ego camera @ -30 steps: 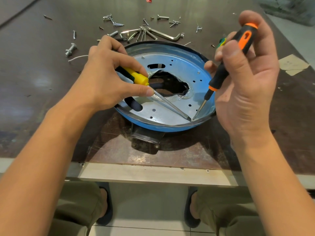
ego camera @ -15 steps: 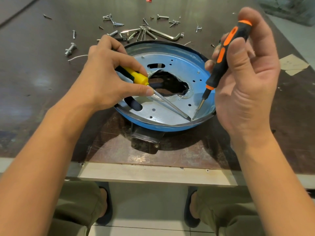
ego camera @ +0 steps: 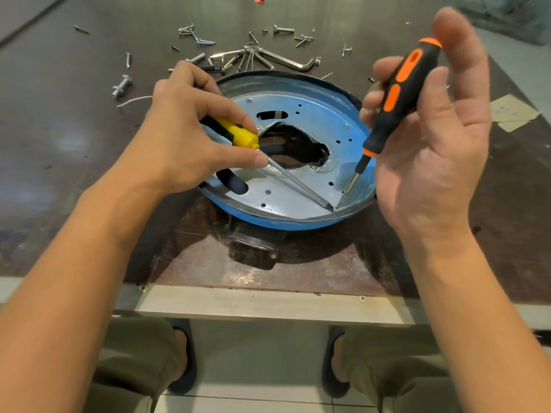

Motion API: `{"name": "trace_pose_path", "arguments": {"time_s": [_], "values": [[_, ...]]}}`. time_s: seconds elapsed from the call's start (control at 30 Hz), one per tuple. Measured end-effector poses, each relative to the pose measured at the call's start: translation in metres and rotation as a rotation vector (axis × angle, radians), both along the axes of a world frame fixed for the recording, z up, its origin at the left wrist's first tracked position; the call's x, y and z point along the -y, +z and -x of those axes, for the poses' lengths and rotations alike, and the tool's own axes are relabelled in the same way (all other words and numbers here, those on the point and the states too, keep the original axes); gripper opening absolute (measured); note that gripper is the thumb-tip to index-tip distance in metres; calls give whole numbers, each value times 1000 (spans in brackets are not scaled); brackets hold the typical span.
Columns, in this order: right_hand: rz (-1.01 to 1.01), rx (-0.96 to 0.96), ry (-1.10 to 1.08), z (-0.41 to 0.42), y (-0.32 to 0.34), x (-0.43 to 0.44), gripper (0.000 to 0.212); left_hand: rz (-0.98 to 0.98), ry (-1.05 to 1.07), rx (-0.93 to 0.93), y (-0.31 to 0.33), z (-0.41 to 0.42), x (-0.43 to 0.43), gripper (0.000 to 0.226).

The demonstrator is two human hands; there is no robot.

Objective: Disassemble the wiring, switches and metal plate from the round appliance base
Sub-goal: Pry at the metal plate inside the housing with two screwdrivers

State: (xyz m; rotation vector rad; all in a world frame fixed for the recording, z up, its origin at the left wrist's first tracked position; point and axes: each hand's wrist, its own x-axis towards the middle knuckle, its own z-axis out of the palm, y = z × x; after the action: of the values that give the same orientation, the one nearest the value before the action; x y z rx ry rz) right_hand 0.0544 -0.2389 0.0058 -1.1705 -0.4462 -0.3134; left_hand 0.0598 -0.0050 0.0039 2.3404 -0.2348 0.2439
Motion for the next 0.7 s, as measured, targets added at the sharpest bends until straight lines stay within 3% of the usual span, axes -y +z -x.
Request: {"name": "trace_pose_path", "arguments": {"time_s": [0.7], "values": [[6,-1,18,-1,0,1,24,-12,-1,5,-2,-1,-1,45]]}}
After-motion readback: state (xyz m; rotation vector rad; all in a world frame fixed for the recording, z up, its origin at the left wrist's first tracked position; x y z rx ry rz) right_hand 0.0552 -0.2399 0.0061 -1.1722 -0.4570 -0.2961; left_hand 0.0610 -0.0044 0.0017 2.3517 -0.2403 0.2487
